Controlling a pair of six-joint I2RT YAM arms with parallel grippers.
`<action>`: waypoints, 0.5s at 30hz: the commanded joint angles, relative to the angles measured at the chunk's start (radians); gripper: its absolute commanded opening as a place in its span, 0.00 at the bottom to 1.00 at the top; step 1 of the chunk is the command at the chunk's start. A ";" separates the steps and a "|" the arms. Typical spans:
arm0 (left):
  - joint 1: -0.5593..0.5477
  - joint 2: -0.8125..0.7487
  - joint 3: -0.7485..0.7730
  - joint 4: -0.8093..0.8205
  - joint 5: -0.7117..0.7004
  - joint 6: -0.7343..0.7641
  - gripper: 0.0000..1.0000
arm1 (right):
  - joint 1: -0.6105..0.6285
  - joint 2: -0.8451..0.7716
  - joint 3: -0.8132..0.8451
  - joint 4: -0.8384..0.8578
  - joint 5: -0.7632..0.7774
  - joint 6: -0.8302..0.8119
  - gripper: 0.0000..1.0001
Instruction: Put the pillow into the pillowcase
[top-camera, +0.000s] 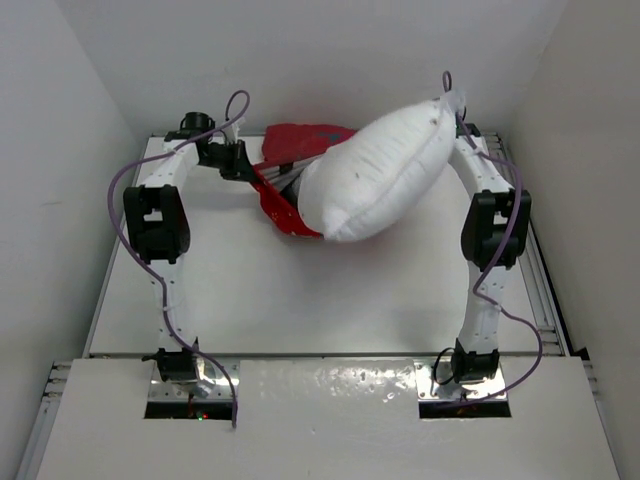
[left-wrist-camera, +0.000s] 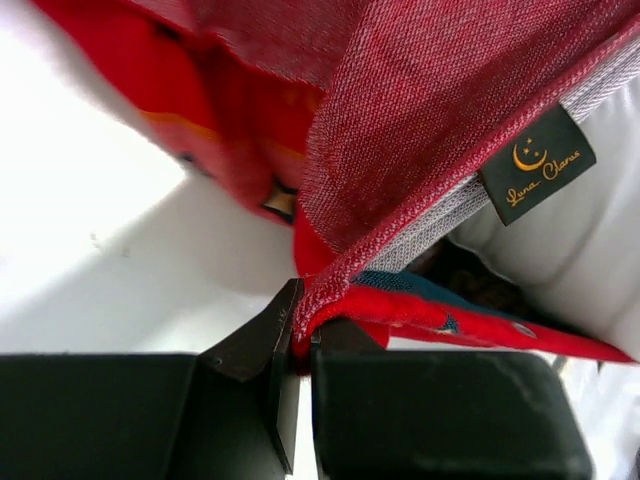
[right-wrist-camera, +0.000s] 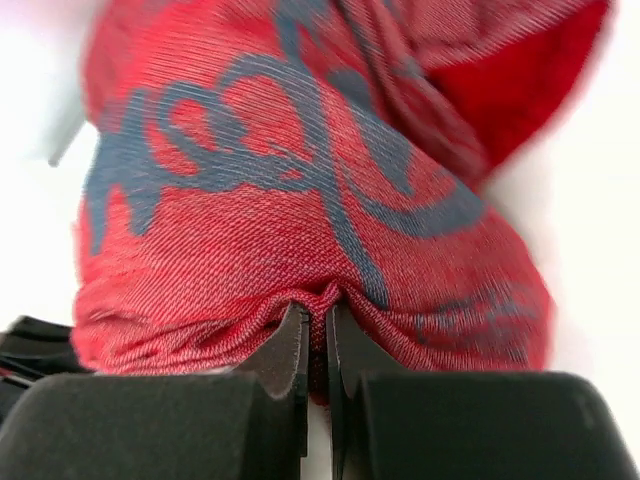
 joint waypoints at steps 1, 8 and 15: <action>0.114 -0.053 -0.063 -0.044 -0.131 0.093 0.00 | -0.083 0.002 -0.070 -0.157 0.276 -0.155 0.00; 0.091 -0.110 -0.167 0.079 -0.266 0.025 0.00 | -0.146 -0.101 -0.122 -0.048 -0.005 -0.063 0.59; 0.077 -0.220 -0.268 0.108 -0.122 0.119 0.00 | -0.112 -0.359 -0.296 0.090 -0.058 -0.336 0.99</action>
